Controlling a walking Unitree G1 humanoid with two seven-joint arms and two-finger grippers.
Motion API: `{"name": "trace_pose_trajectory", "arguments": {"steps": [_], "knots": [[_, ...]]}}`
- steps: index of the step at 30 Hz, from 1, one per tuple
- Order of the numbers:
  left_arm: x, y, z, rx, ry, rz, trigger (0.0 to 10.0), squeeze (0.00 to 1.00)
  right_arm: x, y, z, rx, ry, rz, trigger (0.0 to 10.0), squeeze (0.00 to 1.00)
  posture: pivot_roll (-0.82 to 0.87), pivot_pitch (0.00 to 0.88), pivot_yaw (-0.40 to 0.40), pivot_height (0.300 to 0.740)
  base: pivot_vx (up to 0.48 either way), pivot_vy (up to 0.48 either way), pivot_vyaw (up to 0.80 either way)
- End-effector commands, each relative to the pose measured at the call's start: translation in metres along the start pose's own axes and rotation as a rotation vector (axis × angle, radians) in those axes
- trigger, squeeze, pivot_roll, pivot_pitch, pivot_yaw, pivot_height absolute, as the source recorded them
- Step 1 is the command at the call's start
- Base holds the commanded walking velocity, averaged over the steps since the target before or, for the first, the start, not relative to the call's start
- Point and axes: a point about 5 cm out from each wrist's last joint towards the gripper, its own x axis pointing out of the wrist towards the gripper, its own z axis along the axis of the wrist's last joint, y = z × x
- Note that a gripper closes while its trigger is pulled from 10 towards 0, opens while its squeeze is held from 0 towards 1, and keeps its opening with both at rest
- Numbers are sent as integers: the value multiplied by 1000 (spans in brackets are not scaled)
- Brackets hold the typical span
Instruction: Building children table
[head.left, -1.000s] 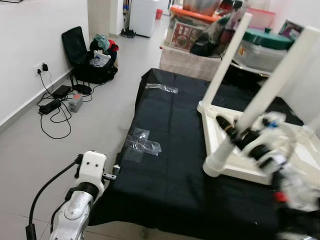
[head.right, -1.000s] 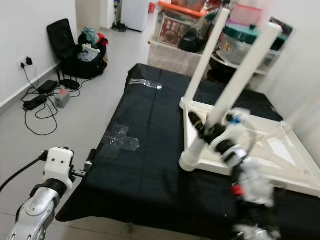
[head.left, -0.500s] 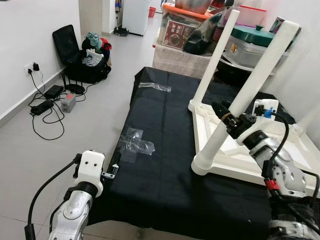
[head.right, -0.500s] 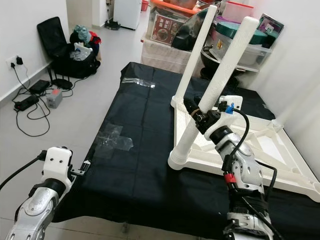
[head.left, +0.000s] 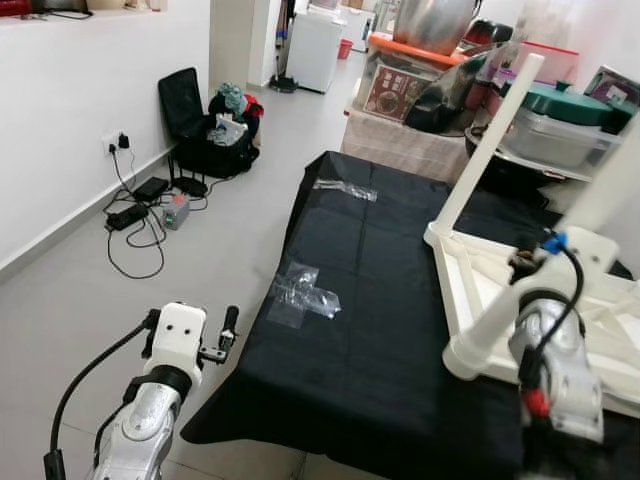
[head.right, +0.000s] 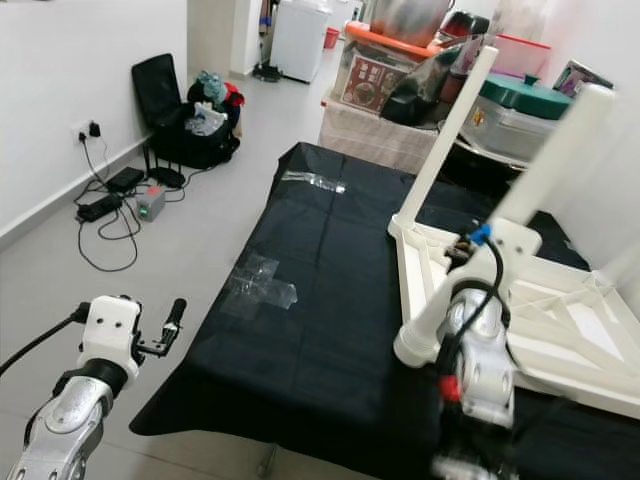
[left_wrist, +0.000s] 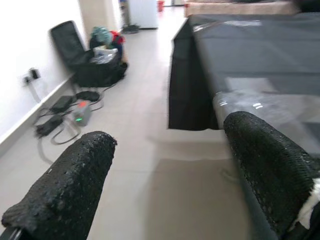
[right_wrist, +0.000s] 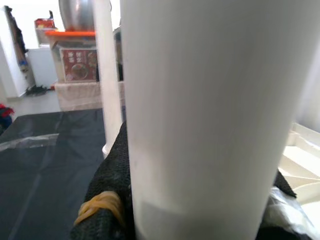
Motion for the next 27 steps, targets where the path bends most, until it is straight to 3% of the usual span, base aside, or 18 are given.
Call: {"name": "trace_pose_trajectory", "arguments": {"steps": [1,2,3,4,5,6,7,8,9,10,11,12,13,15,16,20,21,27], "knots": [[1,-7,-3,-7,14,-29,10000,0,-8,2,-28,-71,137,7,0,0,125,0,-184,740,0,0,0],[1,-7,-3,-7,14,-29,10000,0,-8,2,-28,-71,137,7,0,0,125,0,-184,740,0,0,0],[1,-8,-3,-8,15,-32,10000,0,-13,19,-30,-53,147,88,8980,0,125,0,-183,740,0,0,0],[1,-8,-3,-8,15,-32,10000,0,-13,19,-30,-53,147,88,8980,0,125,0,-183,740,0,0,0],[2,-8,-3,-8,15,-33,10000,0,-13,32,-24,7,108,170,10000,0,126,0,-188,740,0,0,0],[2,-8,-3,-8,15,-33,10000,0,-13,32,-24,7,108,170,10000,0,126,0,-188,740,0,0,0],[2,-8,-3,-9,13,-32,10000,0,-9,42,-14,85,79,263,10000,1000,129,0,-193,740,0,0,0],[2,-8,-3,-9,13,-32,10000,0,-9,42,-14,85,79,263,10000,1000,129,0,-193,740,0,0,0],[2,-8,-3,-10,12,-30,10000,0,-6,57,-2,170,63,441,10000,1000,131,0,-193,740,0,0,0],[2,-8,-3,-10,12,-30,10000,0,-6,57,-2,170,63,441,10000,1000,131,0,-193,740,0,0,0],[2,-8,-3,-11,11,-28,10000,0,-9,68,15,222,25,706,10000,0,129,0,-190,740,0,0,0],[2,-8,-3,-12,11,-29,10000,0,-19,73,29,225,1,955,10000,0,126,0,-186,740,0,0,0],[2,-8,-3,-12,11,-29,10000,0,-19,73,29,225,1,955,10000,0,126,0,-186,740,0,0,0],[2,-9,-2,-12,9,-36,10000,0,-34,72,42,166,-11,1261,10000,0,128,0,-191,740,0,0,0],[2,-10,-2,-12,9,-38,10000,0,-37,70,42,146,-1,1307,10000,0,130,0,-192,740,0,0,0],[3,-9,-2,-11,7,-35,10000,0,-31,70,37,108,13,1282,10000,0,137,0,-197,740,0,0,0],[3,-8,-2,-9,6,-29,10000,0,-27,73,31,103,29,1264,0,0,145,0,-203,740,0,0,0],[2,-6,-1,-7,5,-18,10000,0,-12,77,10,46,106,1157,0,0,150,0,-206,740,0,0,0]]}}
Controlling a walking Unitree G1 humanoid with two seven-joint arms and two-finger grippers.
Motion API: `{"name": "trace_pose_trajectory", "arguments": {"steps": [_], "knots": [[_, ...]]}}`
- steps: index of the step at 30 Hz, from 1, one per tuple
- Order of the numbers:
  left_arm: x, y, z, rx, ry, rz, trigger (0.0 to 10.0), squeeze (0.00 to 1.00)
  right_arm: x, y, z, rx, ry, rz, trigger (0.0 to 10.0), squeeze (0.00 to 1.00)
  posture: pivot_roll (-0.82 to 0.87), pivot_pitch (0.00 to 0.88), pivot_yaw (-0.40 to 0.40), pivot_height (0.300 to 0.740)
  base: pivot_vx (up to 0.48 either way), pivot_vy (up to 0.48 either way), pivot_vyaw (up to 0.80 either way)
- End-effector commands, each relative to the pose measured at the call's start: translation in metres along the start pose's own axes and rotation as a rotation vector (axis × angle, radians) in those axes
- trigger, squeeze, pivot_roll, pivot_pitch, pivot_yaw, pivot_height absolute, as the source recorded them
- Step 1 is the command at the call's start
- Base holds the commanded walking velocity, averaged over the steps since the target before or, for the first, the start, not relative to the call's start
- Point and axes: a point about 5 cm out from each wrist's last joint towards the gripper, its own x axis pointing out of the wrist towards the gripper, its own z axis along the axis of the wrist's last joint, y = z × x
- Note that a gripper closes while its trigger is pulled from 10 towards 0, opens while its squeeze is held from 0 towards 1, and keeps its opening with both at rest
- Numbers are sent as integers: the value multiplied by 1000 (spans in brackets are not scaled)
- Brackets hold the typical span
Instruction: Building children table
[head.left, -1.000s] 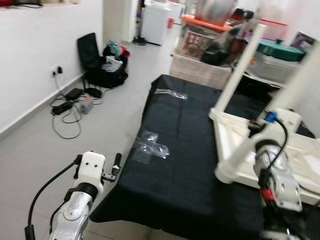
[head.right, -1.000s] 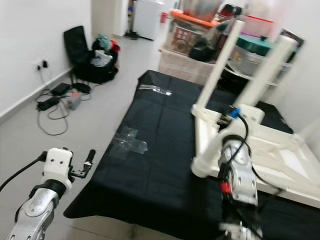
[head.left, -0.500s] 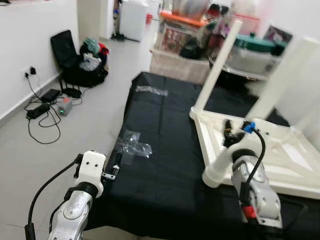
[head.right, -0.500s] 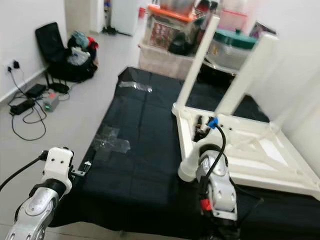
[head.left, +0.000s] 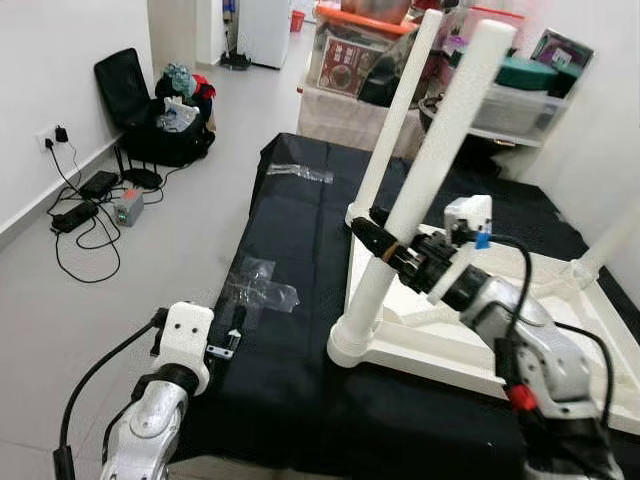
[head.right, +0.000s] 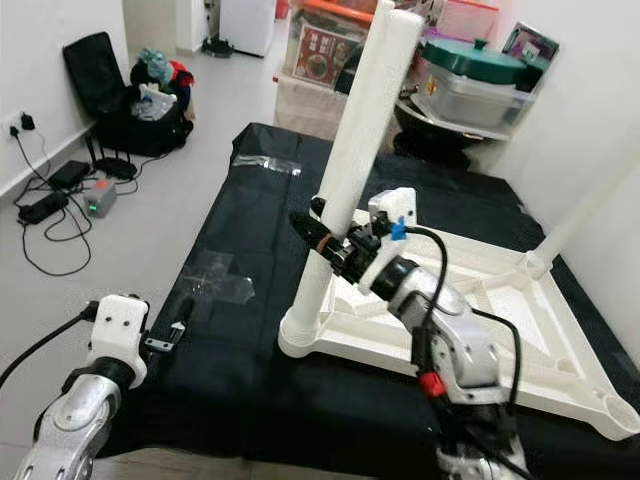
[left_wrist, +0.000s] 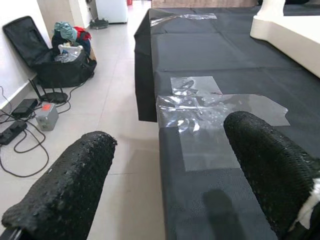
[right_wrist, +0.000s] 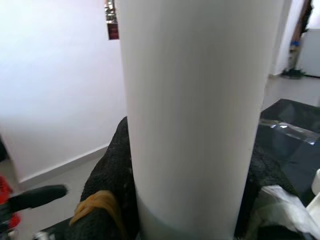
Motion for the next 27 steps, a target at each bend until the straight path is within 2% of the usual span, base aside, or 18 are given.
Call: {"name": "trace_pose_trajectory", "arguments": {"steps": [1,2,3,5,6,8,9,10,11,14,16,17,18,21,22,23,24,27], "knots": [[-1,-2,-1,-1,5,-6,10000,0,-4,-12,-23,27,124,-113,0,0,147,0,-202,740,0,0,0],[-1,-2,-1,-1,5,-9,10000,0,-6,-21,-28,39,151,-217,0,0,140,0,-199,740,0,0,0],[-1,-3,-1,-2,7,-12,10000,0,-19,-44,-39,57,184,-484,0,0,138,0,-199,740,0,0,0],[-2,-4,-1,-3,9,-15,10000,0,-52,-70,-58,88,237,-877,0,0,134,0,-197,740,0,0,0],[-2,-4,-1,-3,9,-15,10000,0,-52,-70,-58,88,237,-877,0,0,134,0,-197,740,0,0,0],[-3,-4,-2,-5,10,-16,10000,0,-93,-80,-74,119,268,-1170,0,0,124,0,-191,740,0,0,0],[-3,-4,-2,-5,10,-16,10000,0,-93,-80,-74,119,268,-1170,0,0,124,0,-191,740,0,0,0],[-3,-5,-2,-6,13,-17,10000,0,-125,-80,-83,120,292,-1373,0,0,116,0,-186,740,0,0,0],[-3,-5,-3,-7,15,-19,10000,0,-135,-78,-84,120,297,-1447,0,0,116,0,-186,740,0,0,0],[-4,-7,-3,-8,18,-29,10000,0,-143,-74,-84,89,286,-1520,0,0,108,0,-180,740,0,0,0],[-4,-7,-3,-8,18,-29,10000,0,-143,-74,-84,89,286,-1520,0,0,108,0,-180,740,0,0,0],[-3,-8,-4,-8,19,-35,10000,0,-118,-66,-85,114,275,-1412,8392,0,107,0,-178,740,0,0,0],[-2,-8,-3,-8,18,-36,10000,0,-100,-62,-84,138,255,-1317,10000,0,111,0,-182,740,0,0,0],[-2,-9,-3,-7,18,-37,10000,0,-89,-60,-84,154,241,-1255,10000,0,111,0,-182,740,0,0,0],[-2,-8,-3,-6,16,-33,10000,0,-76,-57,-77,174,182,-1177,10000,0,118,0,-187,740,0,0,0],[-1,-7,-3,-6,14,-28,10000,0,-63,-54,-70,208,121,-1080,10000,1000,121,0,-189,740,0,0,0],[-1,-6,-2,-5,13,-24,10000,0,-55,-52,-64,230,79,-1024,10000,1000,121,0,-189,740,0,0,0],[0,-4,-2,-6,11,-19,10000,0,-19,-25,-36,385,-46,-522,10000,1000,126,0,-192,740,0,0,0]]}}
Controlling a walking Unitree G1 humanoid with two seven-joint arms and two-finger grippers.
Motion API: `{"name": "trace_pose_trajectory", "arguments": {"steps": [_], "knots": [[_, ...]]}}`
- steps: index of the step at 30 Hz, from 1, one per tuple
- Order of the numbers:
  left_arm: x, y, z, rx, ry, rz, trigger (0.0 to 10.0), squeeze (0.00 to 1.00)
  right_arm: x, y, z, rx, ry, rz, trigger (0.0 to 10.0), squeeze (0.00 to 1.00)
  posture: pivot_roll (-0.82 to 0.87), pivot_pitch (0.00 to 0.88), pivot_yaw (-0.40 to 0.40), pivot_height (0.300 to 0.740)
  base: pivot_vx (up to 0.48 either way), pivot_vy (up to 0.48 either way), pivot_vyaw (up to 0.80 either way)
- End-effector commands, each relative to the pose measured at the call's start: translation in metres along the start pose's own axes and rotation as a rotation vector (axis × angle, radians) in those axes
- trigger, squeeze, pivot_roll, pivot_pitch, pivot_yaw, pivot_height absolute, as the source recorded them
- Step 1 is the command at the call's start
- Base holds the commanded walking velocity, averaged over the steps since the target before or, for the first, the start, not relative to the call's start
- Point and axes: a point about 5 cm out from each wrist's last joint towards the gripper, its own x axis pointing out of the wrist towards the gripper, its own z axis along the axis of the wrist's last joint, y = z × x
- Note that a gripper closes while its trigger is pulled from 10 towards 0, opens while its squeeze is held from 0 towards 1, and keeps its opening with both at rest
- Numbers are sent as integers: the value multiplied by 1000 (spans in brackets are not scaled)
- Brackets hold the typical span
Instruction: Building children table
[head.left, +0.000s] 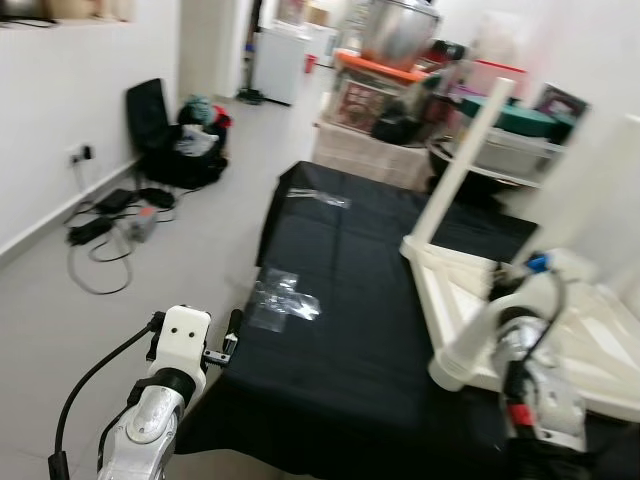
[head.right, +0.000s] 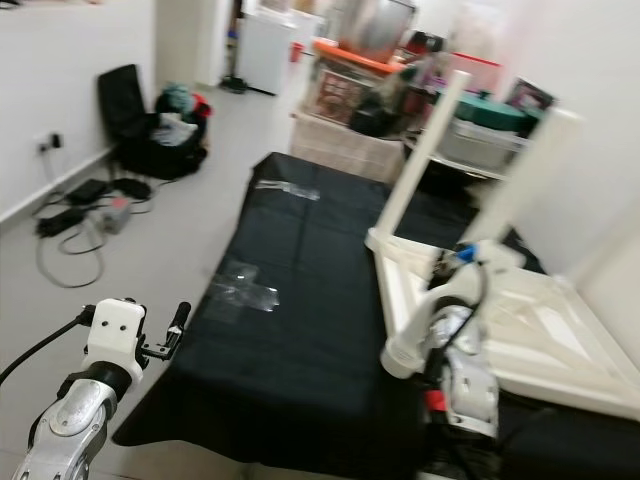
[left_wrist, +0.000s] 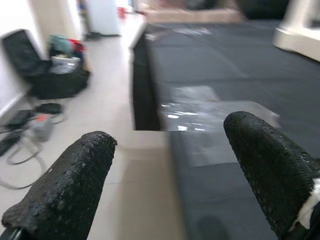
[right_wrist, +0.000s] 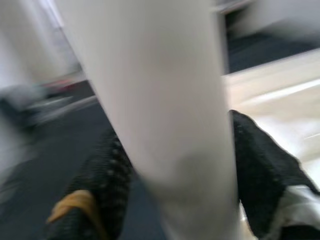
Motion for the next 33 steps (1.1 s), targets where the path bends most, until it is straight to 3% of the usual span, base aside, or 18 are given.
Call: {"name": "trace_pose_trajectory", "arguments": {"steps": [1,2,3,5,10,14,18,21,28,33], "knots": [[1,-4,-3,-7,16,-16,10000,0,-15,57,14,5,44,578,10000,0,124,0,-189,740,0,0,0],[1,-5,-3,-7,16,-17,10000,0,-33,73,15,-32,92,805,10000,0,124,0,-189,740,0,0,0],[1,-5,-3,-7,15,-20,10000,0,-42,78,13,-83,133,907,10000,0,127,0,-193,740,0,0,0],[1,-6,-3,-7,14,-23,10000,0,-43,78,12,-130,158,933,10000,0,127,0,-193,740,0,0,0],[1,-5,-3,-7,11,-13,10000,0,-26,74,7,-136,163,866,10000,0,145,0,-207,740,0,0,0],[1,-5,-2,-6,9,-6,10000,0,-8,75,-12,-161,207,785,10000,0,154,0,-215,740,0,0,0],[1,-5,-2,-5,9,-4,10000,0,-4,68,-22,-206,276,739,10000,0,159,0,-218,740,0,0,0],[0,-4,-2,-6,9,2,10000,0,-10,55,-24,-246,330,750,10000,0,156,0,-220,740,0,0,0],[-1,-6,-3,-8,12,-6,10000,0,-10,51,-16,-235,288,753,10000,0,145,0,-212,740,0,0,0],[-1,-7,-4,-8,14,-15,10000,0,-4,72,-7,-192,190,820,10000,0,154,0,-212,740,0,0,0]]}}
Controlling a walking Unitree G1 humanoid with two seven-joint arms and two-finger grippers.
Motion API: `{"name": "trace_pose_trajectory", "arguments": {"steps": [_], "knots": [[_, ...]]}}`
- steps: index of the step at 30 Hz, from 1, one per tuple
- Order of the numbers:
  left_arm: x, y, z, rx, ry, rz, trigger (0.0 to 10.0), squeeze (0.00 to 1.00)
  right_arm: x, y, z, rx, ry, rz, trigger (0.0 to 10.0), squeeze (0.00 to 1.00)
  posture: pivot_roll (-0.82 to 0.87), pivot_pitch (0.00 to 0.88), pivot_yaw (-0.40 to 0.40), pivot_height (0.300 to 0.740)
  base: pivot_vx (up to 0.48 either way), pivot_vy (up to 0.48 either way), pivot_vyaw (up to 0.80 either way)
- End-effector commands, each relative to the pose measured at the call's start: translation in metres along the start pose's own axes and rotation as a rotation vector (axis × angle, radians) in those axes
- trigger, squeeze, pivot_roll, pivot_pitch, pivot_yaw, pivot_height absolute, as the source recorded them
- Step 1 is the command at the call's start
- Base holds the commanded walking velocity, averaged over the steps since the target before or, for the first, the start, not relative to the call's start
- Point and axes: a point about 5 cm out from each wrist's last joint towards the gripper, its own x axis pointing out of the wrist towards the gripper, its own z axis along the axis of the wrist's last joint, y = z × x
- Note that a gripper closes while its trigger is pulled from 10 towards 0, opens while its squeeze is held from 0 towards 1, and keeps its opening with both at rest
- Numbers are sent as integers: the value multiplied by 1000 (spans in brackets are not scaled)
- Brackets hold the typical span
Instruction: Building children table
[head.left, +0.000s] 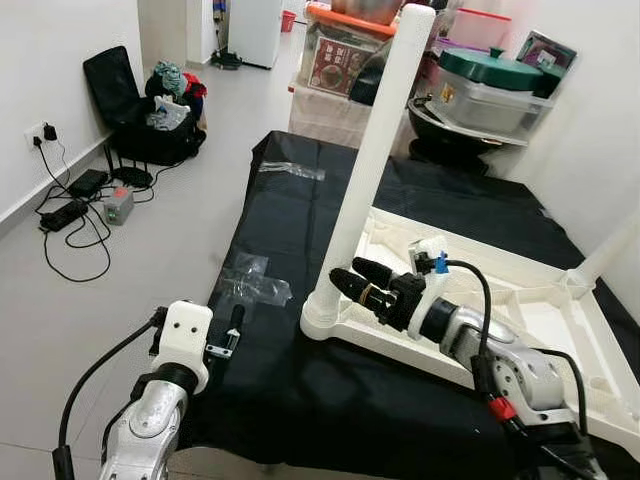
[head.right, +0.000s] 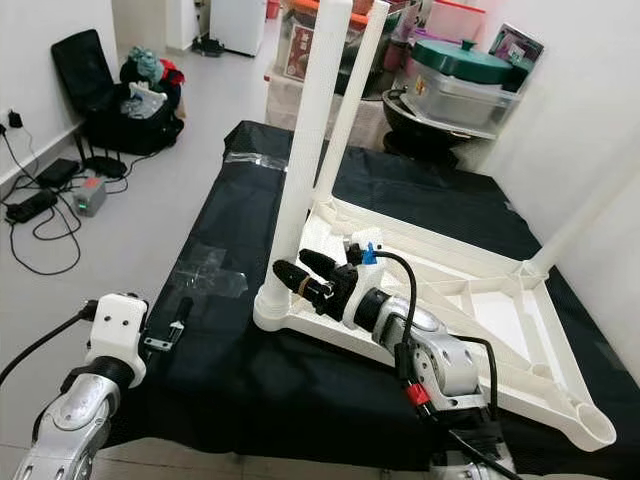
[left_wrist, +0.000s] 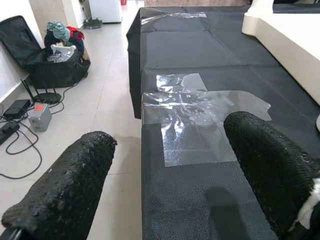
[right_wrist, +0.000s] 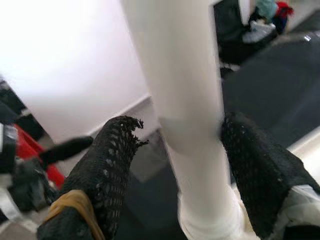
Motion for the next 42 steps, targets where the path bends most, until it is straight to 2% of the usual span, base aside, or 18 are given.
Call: {"name": "trace_pose_trajectory", "arguments": {"steps": [1,5,10,13,14,15,16,17,20,22,32,33,35,37,38,39,41,42], "knots": [[-1,-6,-2,-5,6,-20,10000,0,2,1,10,-23,-55,17,10000,0,154,0,-212,740,0,0,0],[1,-3,0,-2,-1,-6,10000,0,31,4,14,-74,-73,9,10000,0,170,0,-226,740,0,0,0],[1,-2,0,-2,-2,-5,10000,0,36,4,13,-87,-70,-1,10000,0,170,0,-225,740,0,0,0],[2,-3,1,-1,-5,-7,10000,0,51,-9,6,-132,-31,-169,10000,0,172,0,-225,740,0,0,0],[2,-3,1,-1,-5,-7,10000,0,51,-9,6,-132,-31,-169,10000,0,172,0,-225,740,0,0,0],[2,-3,1,-2,-5,-8,10000,0,53,-12,5,-129,-35,-210,4863,0,171,0,-225,740,0,0,0],[2,-3,1,-2,-5,-8,10000,0,53,-12,5,-129,-35,-210,4863,0,171,0,-225,740,0,0,0],[1,-3,1,-2,-5,-8,10000,0,52,-15,5,-102,-52,-241,0,0,170,0,-225,740,0,0,0],[1,-4,1,-3,-4,-8,10000,0,51,-16,6,-91,-69,-253,0,0,170,0,-225,740,0,0,0],[0,-4,0,-4,0,-13,10000,0,42,-25,7,-87,-100,-361,0,0,146,0,-211,740,0,0,0],[-1,-4,-2,-4,7,-19,10000,0,22,-39,8,-64,-157,-553,0,0,123,0,-194,740,0,0,0],[-2,-5,-3,-4,12,-25,10000,0,-1,-51,0,-44,-176,-731,0,0,105,0,-180,740,0,0,0],[-2,-5,-3,-4,12,-25,10000,0,-1,-51,0,-44,-176,-731,0,0,105,0,-180,740,0,0,0],[-4,-6,-4,-4,20,-35,10000,0,-50,-71,-20,-19,-186,-1053,0,0,100,0,-175,740,0,0,0],[-4,-6,-4,-4,20,-35,10000,0,-50,-71,-20,-19,-186,-1053,0,0,100,0,-175,740,0,0,0],[-4,-5,-4,-4,22,-36,10000,0,-70,-78,-26,-25,-179,-1164,0,0,96,0,-172,740,0,0,0],[-4,-5,-4,-4,22,-36,10000,0,-70,-78,-26,-25,-179,-1164,0,0,96,0,-172,740,0,0,0],[-5,-5,-5,-3,25,-36,10000,0,-91,-86,-29,-47,-164,-1259,0,0,89,0,-166,740,0,0,0]]}}
